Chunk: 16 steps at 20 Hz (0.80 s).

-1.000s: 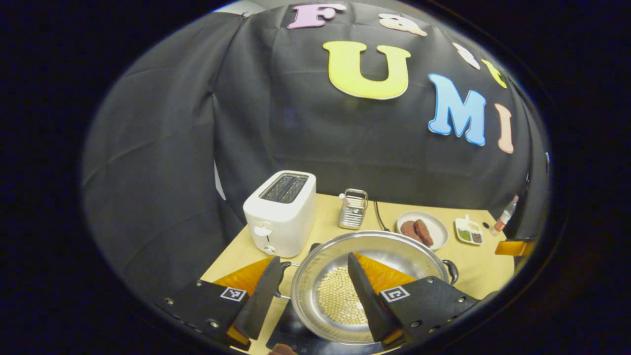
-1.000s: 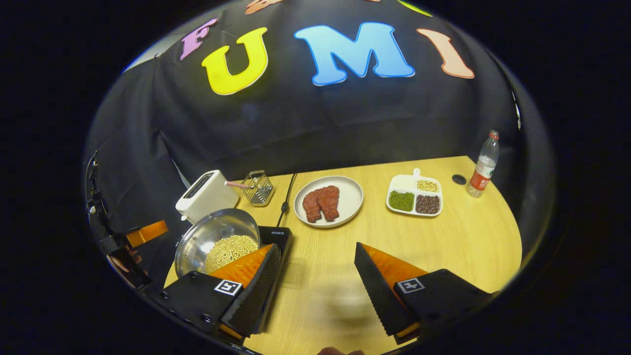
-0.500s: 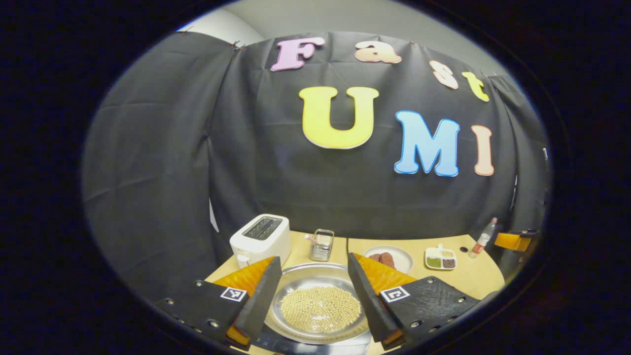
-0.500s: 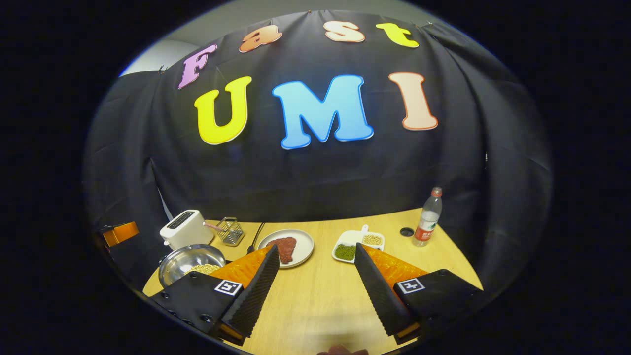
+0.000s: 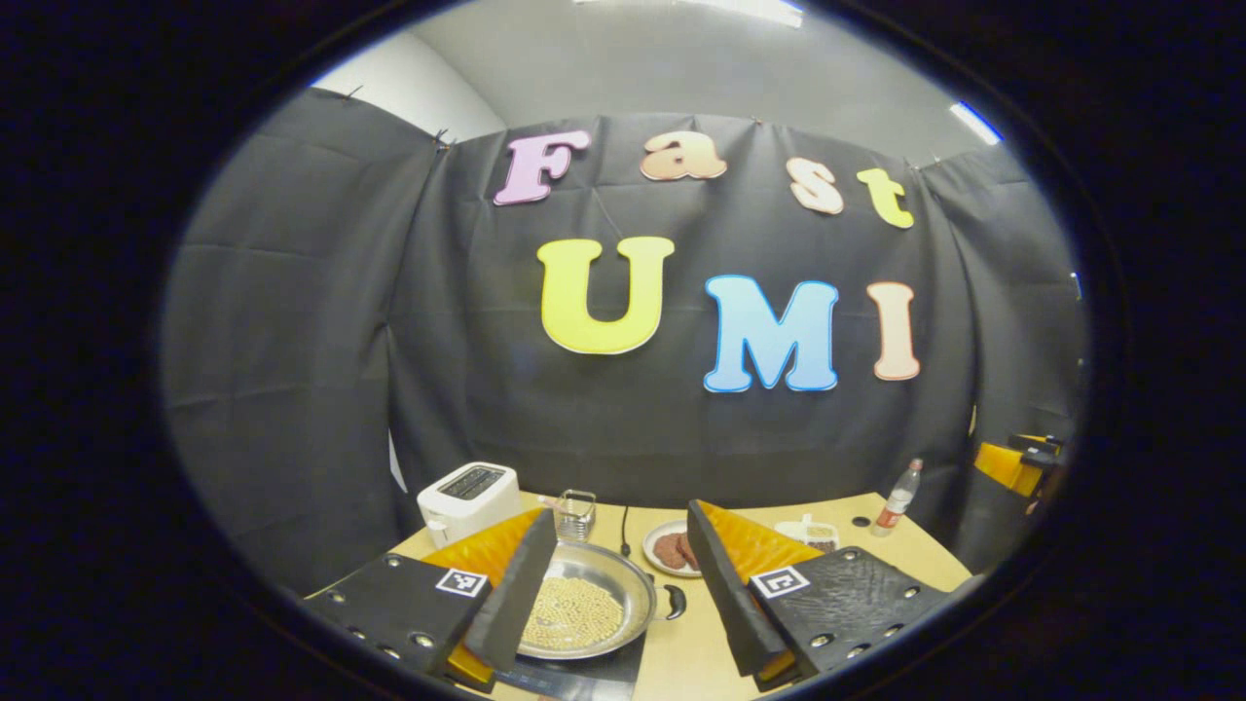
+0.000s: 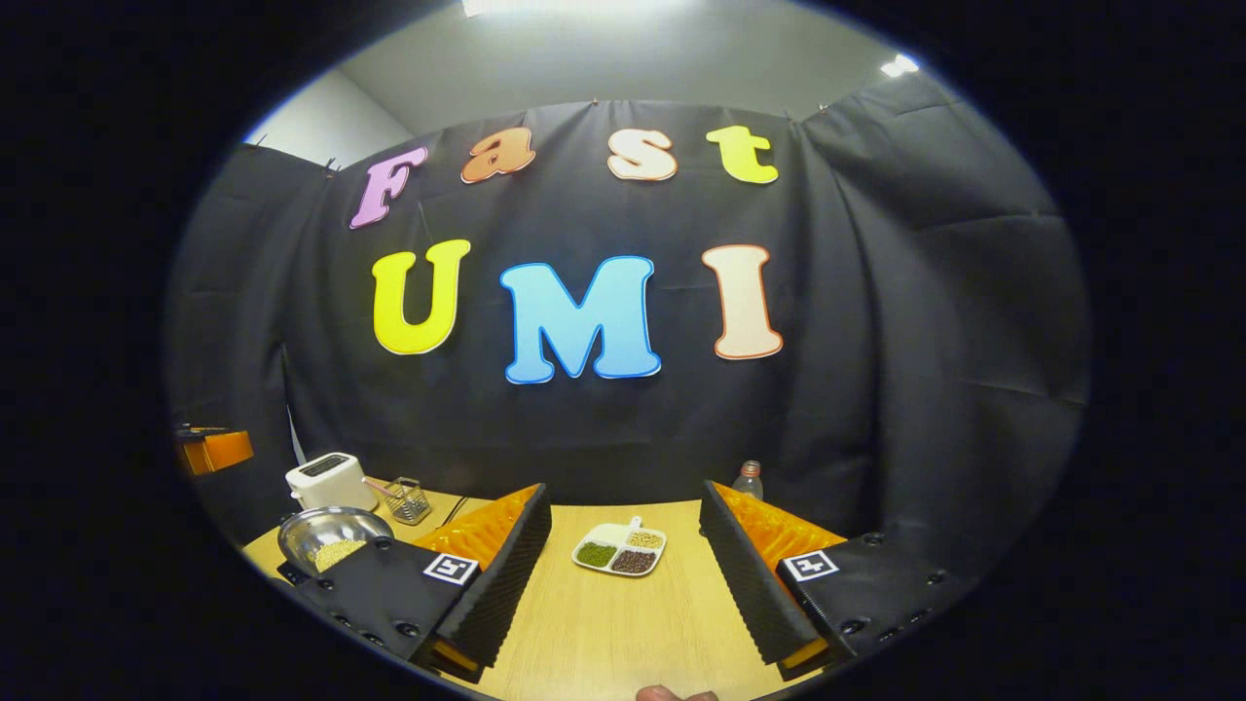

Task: First push the handle of the pot to place it horizontally, then grasp the pot with both hands and set it on the induction cooktop.

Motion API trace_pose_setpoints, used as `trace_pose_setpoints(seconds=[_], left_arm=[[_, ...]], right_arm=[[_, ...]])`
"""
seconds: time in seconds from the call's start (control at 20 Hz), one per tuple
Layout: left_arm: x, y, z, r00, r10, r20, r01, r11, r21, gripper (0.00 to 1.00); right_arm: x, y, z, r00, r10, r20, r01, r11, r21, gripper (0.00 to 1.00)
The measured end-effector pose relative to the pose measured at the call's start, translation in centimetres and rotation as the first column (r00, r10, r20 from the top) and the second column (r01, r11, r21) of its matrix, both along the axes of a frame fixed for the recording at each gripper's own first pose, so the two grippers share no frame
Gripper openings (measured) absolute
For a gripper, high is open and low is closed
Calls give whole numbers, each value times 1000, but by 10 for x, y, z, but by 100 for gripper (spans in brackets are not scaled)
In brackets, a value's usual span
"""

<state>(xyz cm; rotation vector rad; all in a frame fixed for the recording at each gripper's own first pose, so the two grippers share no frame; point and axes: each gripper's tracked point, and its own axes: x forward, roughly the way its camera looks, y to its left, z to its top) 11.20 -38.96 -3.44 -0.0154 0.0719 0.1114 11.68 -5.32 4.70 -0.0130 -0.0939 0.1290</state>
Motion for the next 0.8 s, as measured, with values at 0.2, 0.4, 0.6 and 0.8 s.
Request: trace_pose_setpoints(seconds=[0.2, 0.4, 0.6, 0.8], left_arm=[[-25, -41, -24, 999, 2, -32, -2, 1000, -4, 82], [-55, -60, -8, 996, 79, 30, -80, 996, 39, 92], [-71, -94, -8, 998, 60, 9, -60, 998, 23, 89], [-88, -102, 11, 999, 16, 46, -18, 999, 42, 87]], right_arm=[[-17, -32, -24, 1000, 4, -20, -5, 999, -42, 98], [-25, -54, -29, 999, 13, -42, -15, 999, -33, 98], [-46, -66, -26, 999, 28, -21, -29, 997, -71, 98], [-69, -63, -19, 1000, 17, -10, -18, 999, -38, 98]])
